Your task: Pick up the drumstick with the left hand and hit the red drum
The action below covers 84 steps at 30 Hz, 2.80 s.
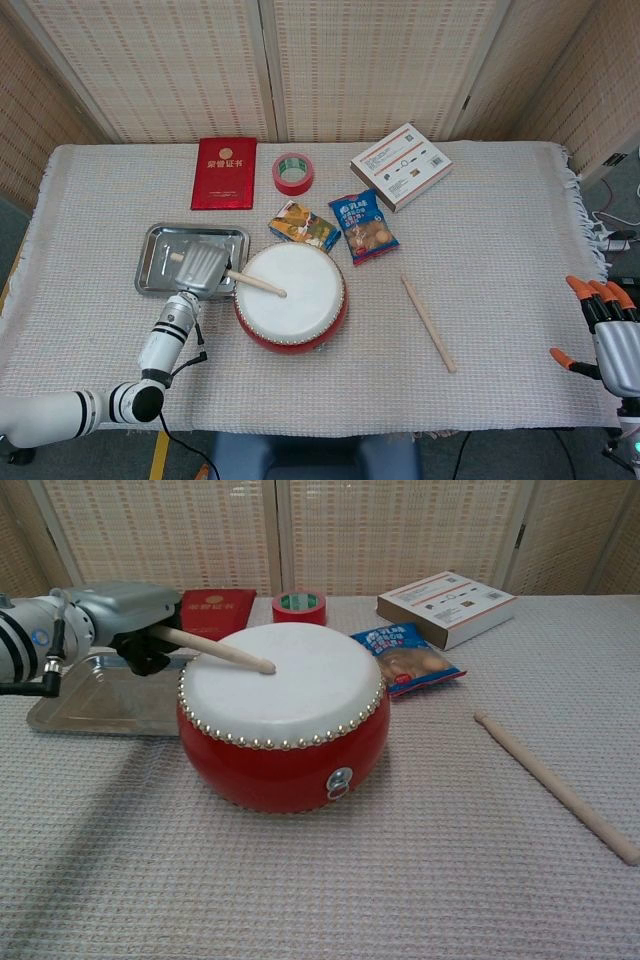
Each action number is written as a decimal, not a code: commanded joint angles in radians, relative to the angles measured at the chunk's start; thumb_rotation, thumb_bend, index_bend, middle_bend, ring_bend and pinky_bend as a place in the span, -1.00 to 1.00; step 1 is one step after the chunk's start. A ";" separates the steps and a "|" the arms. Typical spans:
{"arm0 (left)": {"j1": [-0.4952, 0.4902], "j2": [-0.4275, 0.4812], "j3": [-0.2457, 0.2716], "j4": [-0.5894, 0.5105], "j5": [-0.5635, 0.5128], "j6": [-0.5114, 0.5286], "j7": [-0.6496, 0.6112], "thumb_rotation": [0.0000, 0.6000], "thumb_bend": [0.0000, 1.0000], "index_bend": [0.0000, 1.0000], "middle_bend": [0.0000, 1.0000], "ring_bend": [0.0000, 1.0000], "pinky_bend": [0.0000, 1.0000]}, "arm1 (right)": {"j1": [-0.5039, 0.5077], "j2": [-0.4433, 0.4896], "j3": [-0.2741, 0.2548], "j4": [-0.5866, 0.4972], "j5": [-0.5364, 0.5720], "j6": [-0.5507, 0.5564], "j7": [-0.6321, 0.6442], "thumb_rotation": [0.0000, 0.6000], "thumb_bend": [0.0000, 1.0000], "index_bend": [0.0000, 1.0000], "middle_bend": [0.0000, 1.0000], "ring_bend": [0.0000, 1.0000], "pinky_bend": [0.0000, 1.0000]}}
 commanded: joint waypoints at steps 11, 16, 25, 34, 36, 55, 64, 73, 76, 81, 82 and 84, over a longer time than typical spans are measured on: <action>-0.002 0.007 -0.018 -0.018 -0.020 -0.033 -0.074 1.00 0.38 1.00 1.00 0.97 1.00 | 0.002 -0.002 0.000 -0.003 0.006 -0.004 -0.004 1.00 -0.83 -0.86 -0.74 -1.00 -0.82; -0.026 -0.038 0.015 0.057 -0.035 -0.012 0.023 1.00 0.38 1.00 1.00 0.97 1.00 | 0.001 0.001 0.000 -0.005 0.006 -0.001 -0.005 1.00 -0.82 -0.86 -0.74 -1.00 -0.82; 0.032 0.040 -0.135 0.046 -0.065 -0.013 -0.234 1.00 0.38 1.00 1.00 0.97 1.00 | -0.002 -0.003 0.003 -0.001 0.015 0.002 -0.006 1.00 -0.83 -0.86 -0.74 -1.00 -0.82; 0.025 -0.038 -0.080 0.283 -0.044 -0.096 -0.253 1.00 0.38 1.00 1.00 0.96 1.00 | -0.001 -0.002 0.006 -0.004 0.017 0.003 -0.011 1.00 -0.83 -0.86 -0.74 -1.00 -0.82; 0.022 -0.059 -0.067 0.350 -0.044 -0.136 -0.262 1.00 0.37 1.00 1.00 0.96 1.00 | -0.003 -0.002 0.007 -0.003 0.020 0.004 -0.010 1.00 -0.83 -0.86 -0.74 -1.00 -0.82; 0.007 -0.176 -0.045 0.606 0.037 -0.269 -0.329 1.00 0.10 1.00 1.00 0.86 1.00 | 0.001 -0.010 0.012 0.000 0.043 -0.012 -0.019 1.00 -0.83 -0.86 -0.74 -1.00 -0.82; 0.001 -0.181 -0.047 0.610 0.015 -0.294 -0.274 1.00 -0.03 0.61 0.60 0.39 0.70 | 0.003 -0.010 0.014 -0.001 0.050 -0.017 -0.020 1.00 -0.83 -0.86 -0.74 -1.00 -0.82; 0.003 -0.176 -0.049 0.581 0.004 -0.295 -0.251 1.00 -0.10 -0.18 -0.23 -0.35 0.14 | 0.002 -0.010 0.014 -0.002 0.049 -0.014 -0.020 1.00 -0.83 -0.86 -0.74 -1.00 -0.82; 0.002 -0.177 -0.049 0.583 0.001 -0.298 -0.246 1.00 -0.12 -0.37 -0.47 -0.58 -0.10 | 0.000 -0.009 0.014 -0.002 0.049 -0.013 -0.020 1.00 -0.83 -0.86 -0.74 -1.00 -0.82; 0.001 -0.171 -0.050 0.578 -0.006 -0.308 -0.239 1.00 -0.16 -0.58 -0.69 -0.82 -0.40 | 0.000 -0.010 0.014 -0.002 0.050 -0.013 -0.020 1.00 -0.83 -0.86 -0.74 -1.00 -0.82; 0.000 -0.168 -0.049 0.575 -0.008 -0.312 -0.237 1.00 -0.18 -0.61 -0.72 -0.86 -0.45 | 0.000 -0.010 0.015 -0.002 0.050 -0.013 -0.020 1.00 -0.83 -0.86 -0.74 -1.00 -0.82; -0.001 -0.159 -0.046 0.565 -0.016 -0.324 -0.228 1.00 -0.22 -0.69 -0.81 -0.95 -0.59 | 0.001 -0.011 0.015 -0.002 0.049 -0.013 -0.020 1.00 -0.83 -0.86 -0.74 -1.00 -0.82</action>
